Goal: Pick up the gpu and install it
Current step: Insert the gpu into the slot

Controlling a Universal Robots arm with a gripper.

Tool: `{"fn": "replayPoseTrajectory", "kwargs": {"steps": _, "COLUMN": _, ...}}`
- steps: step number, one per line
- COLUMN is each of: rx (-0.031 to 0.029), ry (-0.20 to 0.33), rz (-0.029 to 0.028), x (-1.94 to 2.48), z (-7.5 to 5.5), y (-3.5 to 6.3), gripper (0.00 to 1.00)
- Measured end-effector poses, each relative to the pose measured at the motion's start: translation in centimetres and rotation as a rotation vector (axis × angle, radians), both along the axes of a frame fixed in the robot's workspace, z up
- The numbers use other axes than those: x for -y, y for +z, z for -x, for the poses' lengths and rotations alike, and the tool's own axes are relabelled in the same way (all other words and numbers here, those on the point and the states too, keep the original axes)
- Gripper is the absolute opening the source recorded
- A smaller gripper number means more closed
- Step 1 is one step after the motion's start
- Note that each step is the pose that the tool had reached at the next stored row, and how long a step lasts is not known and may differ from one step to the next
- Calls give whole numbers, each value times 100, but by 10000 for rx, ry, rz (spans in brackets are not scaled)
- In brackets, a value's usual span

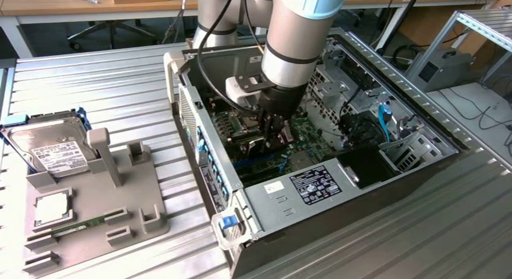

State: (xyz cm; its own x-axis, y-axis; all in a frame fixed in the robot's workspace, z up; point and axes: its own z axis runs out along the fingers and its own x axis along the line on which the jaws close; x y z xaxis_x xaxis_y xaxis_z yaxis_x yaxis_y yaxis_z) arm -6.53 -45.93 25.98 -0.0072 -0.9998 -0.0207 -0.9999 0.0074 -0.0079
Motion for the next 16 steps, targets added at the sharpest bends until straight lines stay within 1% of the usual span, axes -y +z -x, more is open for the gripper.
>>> {"fn": "replayPoseTrajectory", "kwargs": {"steps": 7, "rx": -1, "ry": -16, "rz": 1, "x": 4, "z": 0, "y": -2, "gripper": 27}}
{"fn": "replayPoseTrajectory", "kwargs": {"steps": 16, "rx": -1, "ry": -17, "rz": 1, "x": 5, "z": 0, "y": -30, "gripper": 27}}
